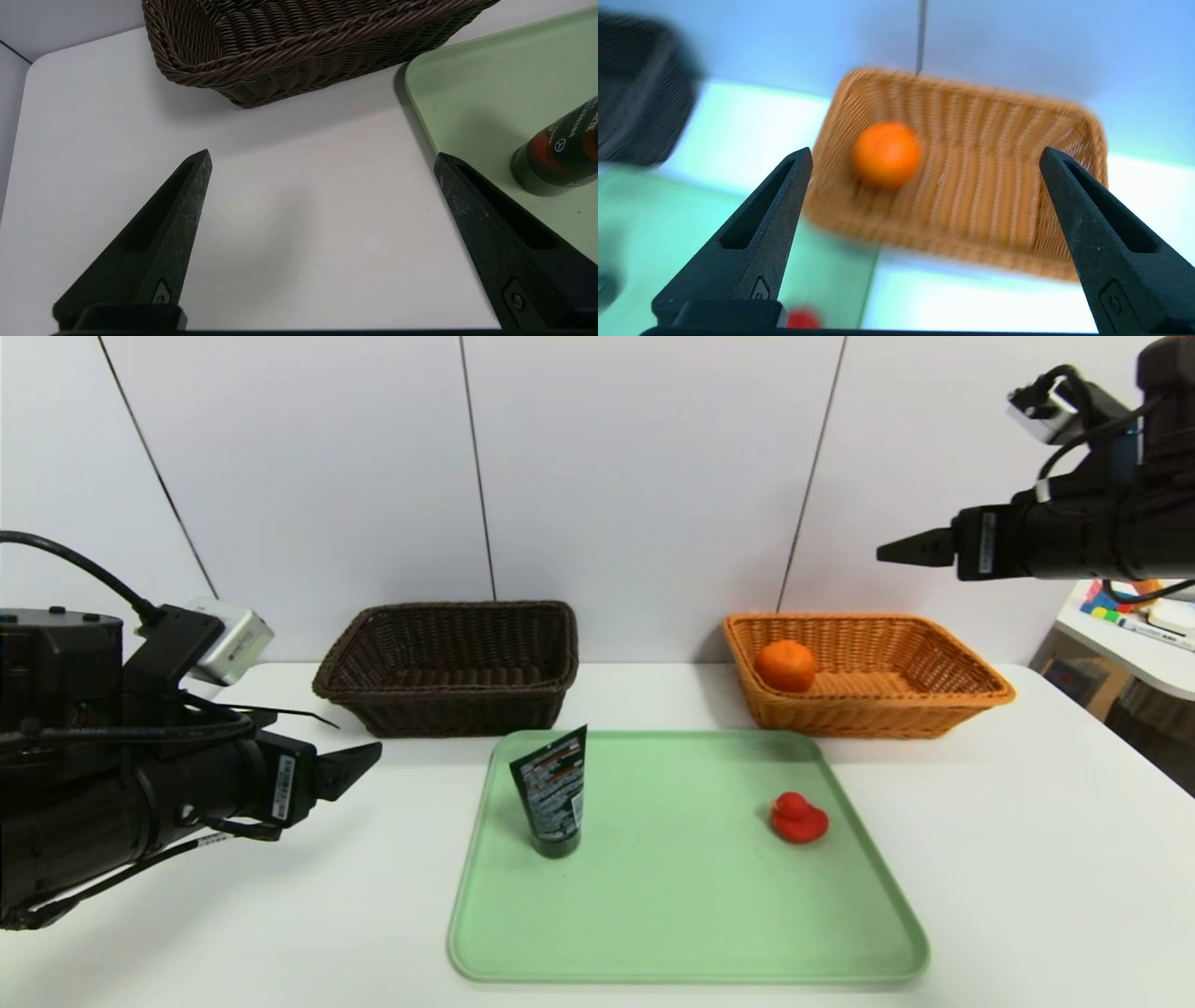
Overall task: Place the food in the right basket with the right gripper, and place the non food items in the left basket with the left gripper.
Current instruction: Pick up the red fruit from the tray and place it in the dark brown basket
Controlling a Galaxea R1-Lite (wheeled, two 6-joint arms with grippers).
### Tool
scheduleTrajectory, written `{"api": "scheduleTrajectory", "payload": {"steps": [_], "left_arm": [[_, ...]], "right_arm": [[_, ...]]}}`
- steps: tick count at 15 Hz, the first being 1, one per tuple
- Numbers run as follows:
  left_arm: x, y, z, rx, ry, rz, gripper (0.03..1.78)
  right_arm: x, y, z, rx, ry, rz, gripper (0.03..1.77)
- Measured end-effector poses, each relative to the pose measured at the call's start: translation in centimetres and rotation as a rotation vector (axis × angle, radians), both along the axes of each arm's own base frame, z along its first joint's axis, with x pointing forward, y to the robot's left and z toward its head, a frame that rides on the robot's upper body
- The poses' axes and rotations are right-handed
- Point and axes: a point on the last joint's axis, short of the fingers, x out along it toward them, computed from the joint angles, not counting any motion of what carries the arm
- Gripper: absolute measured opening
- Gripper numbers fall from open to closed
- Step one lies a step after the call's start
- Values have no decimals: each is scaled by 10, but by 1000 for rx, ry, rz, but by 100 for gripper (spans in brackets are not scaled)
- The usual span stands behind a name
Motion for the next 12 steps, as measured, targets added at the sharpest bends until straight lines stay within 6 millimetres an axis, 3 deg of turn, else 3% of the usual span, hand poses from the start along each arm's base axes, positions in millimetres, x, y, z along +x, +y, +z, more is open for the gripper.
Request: {"api": "scheduleTrajectory", "payload": {"steps": [2,6,12], "left_arm": [[1,-1,4,-19,-32,-11,169],[0,-3,2,-18,-20,-14,169],[4,-6,-3,-13,9,-14,169]], "right_arm": [[-39,-1,1,5,103,43,169],[-89,0,-29,-9,208,92,169],[-126,16,-101,-19,189,217,169]]}}
